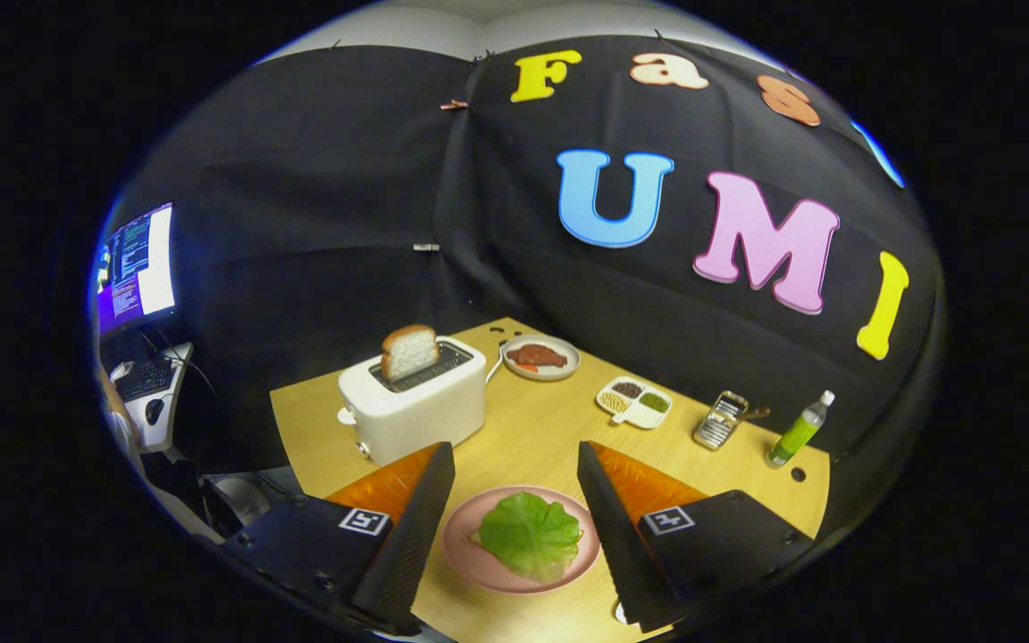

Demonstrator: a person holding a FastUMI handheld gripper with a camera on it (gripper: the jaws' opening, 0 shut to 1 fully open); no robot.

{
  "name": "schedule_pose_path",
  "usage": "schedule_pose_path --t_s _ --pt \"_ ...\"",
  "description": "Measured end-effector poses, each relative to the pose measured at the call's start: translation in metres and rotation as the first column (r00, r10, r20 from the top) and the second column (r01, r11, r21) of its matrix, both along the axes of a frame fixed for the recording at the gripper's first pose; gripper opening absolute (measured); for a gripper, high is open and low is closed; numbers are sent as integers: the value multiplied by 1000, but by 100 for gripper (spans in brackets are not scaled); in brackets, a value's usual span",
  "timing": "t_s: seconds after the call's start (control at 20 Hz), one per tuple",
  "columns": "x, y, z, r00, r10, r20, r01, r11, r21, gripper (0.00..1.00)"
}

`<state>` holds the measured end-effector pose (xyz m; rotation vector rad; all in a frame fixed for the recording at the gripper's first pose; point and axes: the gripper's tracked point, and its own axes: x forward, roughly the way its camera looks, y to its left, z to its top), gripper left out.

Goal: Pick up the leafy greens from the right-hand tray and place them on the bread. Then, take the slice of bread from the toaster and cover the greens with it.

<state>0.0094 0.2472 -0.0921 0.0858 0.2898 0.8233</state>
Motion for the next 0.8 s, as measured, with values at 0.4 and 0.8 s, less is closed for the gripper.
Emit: schedule_pose_path --t_s 0.4,0.8 --pt "-23 2 118 983 1 186 -22 993 112 90" --pt "-32 42 211 910 -2 416 -73 984 165 92"
